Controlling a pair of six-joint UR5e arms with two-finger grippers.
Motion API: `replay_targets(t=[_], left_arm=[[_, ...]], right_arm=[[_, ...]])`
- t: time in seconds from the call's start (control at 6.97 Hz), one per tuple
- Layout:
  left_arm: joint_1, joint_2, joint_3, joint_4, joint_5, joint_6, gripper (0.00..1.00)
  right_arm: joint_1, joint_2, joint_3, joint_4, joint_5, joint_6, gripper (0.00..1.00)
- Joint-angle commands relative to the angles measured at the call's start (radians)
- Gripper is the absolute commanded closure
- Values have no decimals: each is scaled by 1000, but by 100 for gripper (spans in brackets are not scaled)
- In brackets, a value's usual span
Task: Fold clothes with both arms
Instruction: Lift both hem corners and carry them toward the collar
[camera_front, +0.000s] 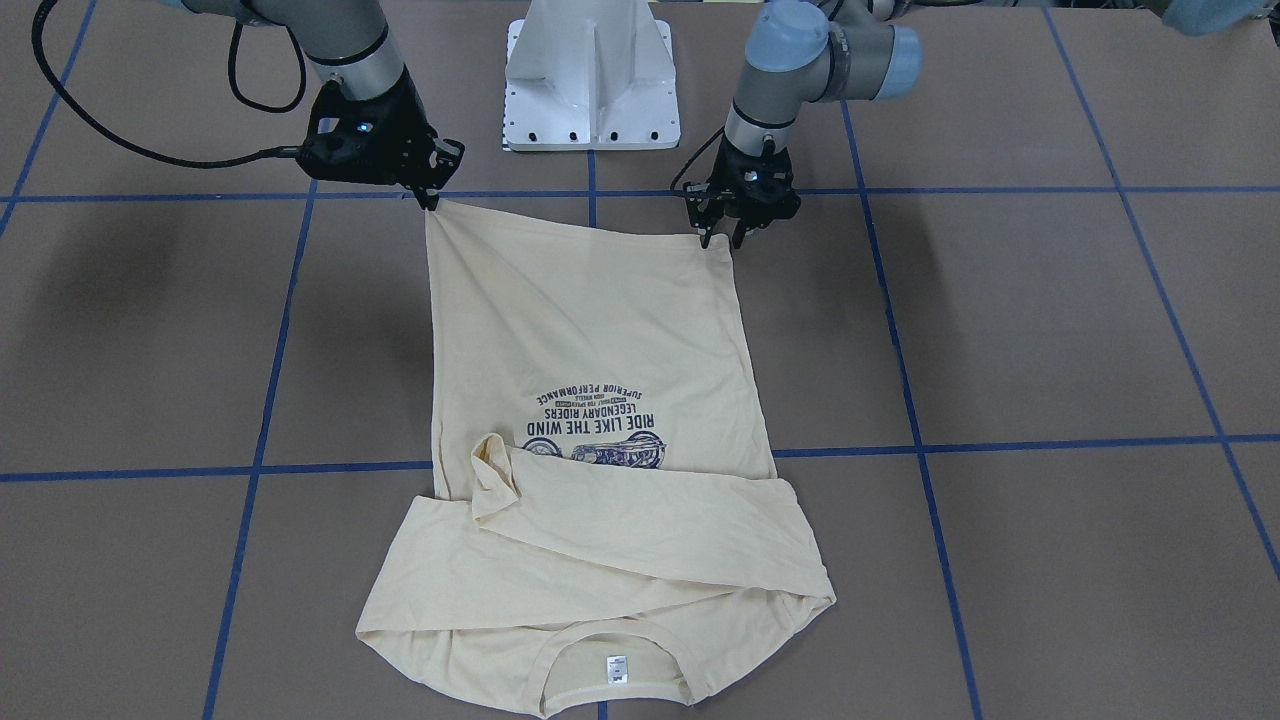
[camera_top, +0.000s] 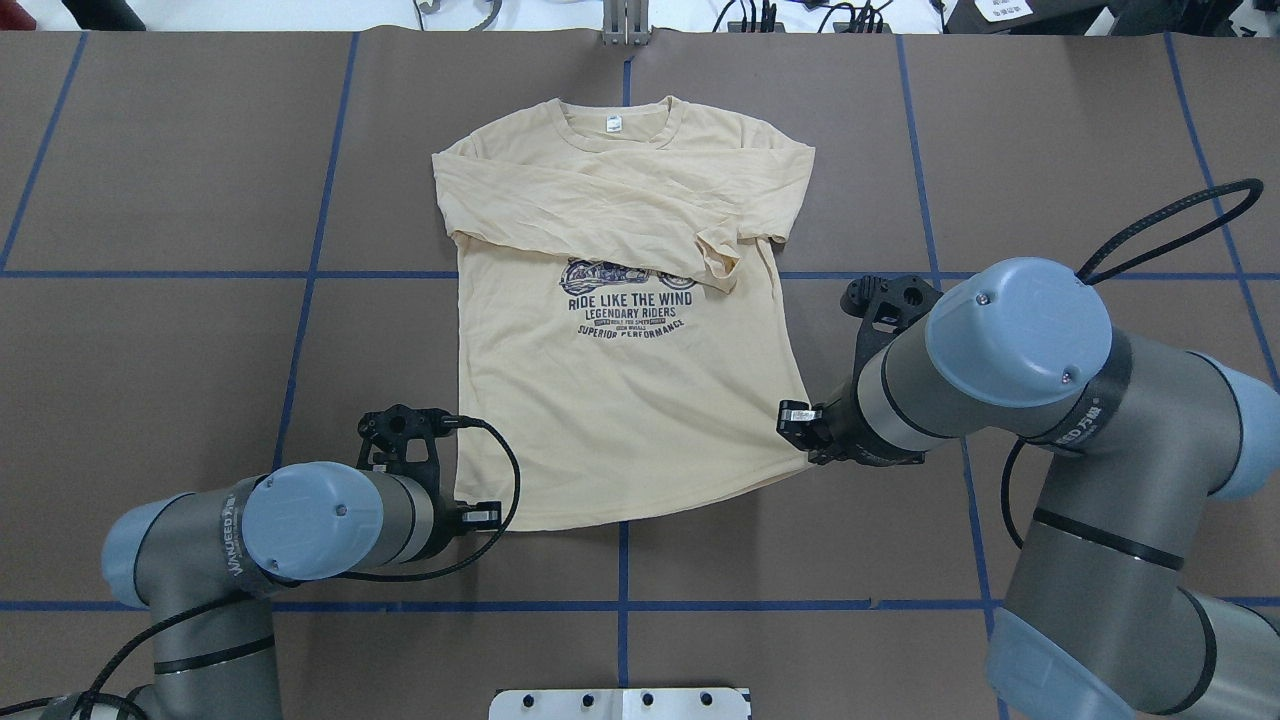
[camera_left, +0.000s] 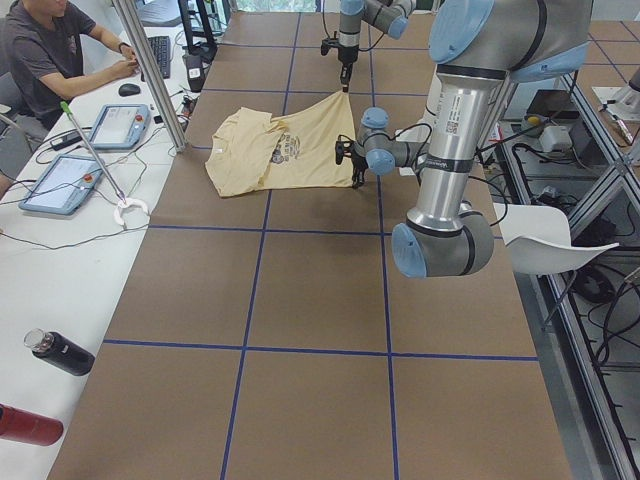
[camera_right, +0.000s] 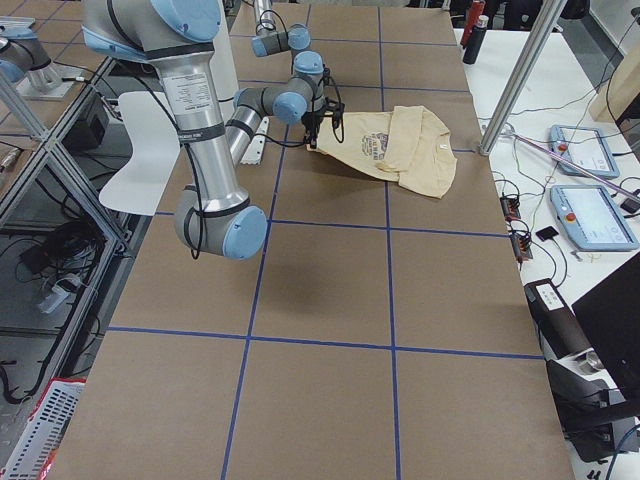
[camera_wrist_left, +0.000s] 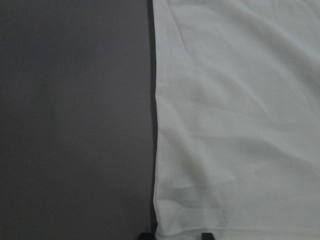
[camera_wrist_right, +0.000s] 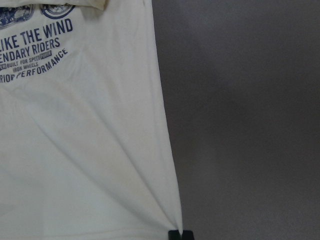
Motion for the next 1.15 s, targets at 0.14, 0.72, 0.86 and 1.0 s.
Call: replay_targets(t=[0.14,0.72,0.86,1.0], left_arm=[[5,-6,4,5,-3,4,100],[-12,2,-141,121,-49,28,100],[-13,5,-184,181,-55,28,100],[-12,20,-233,256,-57,52,100]], right_arm=[[5,-5,2,0,0,-4,100],[5,-17,0,2,2,4,100],[-4,-25,3,0,8,4,100],[-21,-43,8,0,21,4,100]])
